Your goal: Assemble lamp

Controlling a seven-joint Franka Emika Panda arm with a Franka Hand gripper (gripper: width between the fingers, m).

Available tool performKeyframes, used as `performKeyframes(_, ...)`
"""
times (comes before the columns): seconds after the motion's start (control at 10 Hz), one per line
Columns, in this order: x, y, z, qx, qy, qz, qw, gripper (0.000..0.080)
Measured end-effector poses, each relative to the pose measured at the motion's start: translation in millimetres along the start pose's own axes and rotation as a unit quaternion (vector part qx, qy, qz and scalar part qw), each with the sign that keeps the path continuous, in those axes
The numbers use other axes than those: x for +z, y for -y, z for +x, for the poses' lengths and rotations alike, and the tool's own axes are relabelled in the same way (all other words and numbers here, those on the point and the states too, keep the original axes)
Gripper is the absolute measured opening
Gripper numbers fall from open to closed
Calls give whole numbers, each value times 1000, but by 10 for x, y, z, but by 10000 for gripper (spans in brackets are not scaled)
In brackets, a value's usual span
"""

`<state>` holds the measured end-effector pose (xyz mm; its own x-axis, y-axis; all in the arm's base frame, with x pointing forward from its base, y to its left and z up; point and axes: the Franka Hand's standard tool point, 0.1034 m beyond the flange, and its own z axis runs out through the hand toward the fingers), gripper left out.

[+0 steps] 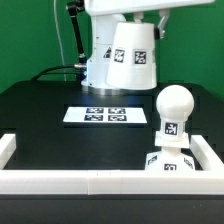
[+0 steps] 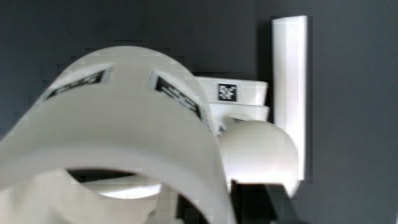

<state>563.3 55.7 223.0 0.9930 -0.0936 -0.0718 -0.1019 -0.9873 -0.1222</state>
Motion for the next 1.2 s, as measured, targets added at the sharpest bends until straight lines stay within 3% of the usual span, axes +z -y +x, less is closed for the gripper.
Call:
performKeyframes(0.4,-26,302,180,38,2,-1,999,44)
performKeyframes(0.7,27,434,238,52,4,-2,999,44)
performKeyframes(1.2,52,446,260,53,-3,-2,999,44)
